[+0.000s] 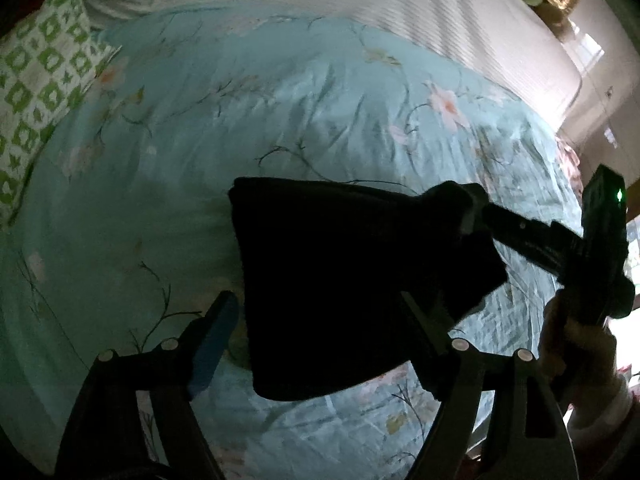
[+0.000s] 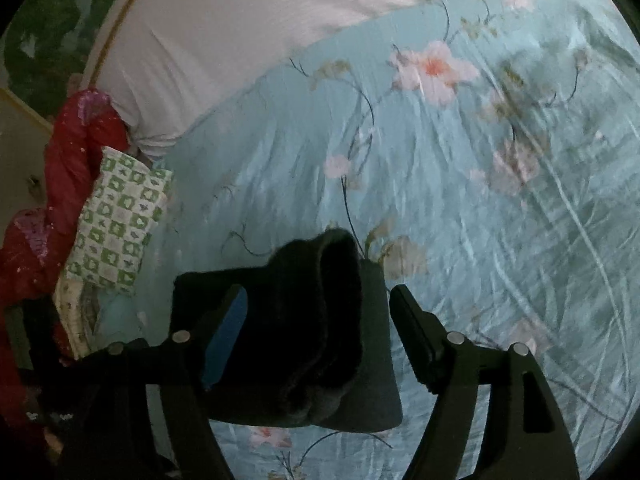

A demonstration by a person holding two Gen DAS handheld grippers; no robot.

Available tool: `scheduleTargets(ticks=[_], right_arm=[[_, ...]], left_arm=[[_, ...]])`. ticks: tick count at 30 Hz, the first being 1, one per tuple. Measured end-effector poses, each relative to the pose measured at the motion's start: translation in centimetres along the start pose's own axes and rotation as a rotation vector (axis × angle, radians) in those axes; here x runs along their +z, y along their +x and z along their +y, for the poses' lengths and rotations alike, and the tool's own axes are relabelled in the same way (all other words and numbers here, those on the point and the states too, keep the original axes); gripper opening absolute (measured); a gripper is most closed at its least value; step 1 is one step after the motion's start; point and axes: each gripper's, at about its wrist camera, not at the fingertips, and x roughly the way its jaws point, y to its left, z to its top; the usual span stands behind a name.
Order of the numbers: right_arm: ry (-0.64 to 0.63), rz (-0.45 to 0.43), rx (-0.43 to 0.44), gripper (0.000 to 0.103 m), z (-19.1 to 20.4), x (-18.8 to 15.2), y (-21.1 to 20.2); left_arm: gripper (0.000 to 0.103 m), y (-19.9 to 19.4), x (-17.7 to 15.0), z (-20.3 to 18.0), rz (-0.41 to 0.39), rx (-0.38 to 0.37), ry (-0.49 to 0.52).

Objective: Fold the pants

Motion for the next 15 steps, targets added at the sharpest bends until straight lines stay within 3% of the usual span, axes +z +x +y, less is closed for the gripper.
scheduleTargets(ticks=[10,15], right_arm=[[0.021,0.027,-0.042,0.074,-1.1,-1.7,1.6],[-0.009,0.093,-0.072,0.073,-2.0,-3.4,2.5]], left_arm=[[0.080,2.2,0.2,1.3,0.042,0.020,-0.038],[0.080,3.2,0.2,2.0,0.062,0.027,-0.067]])
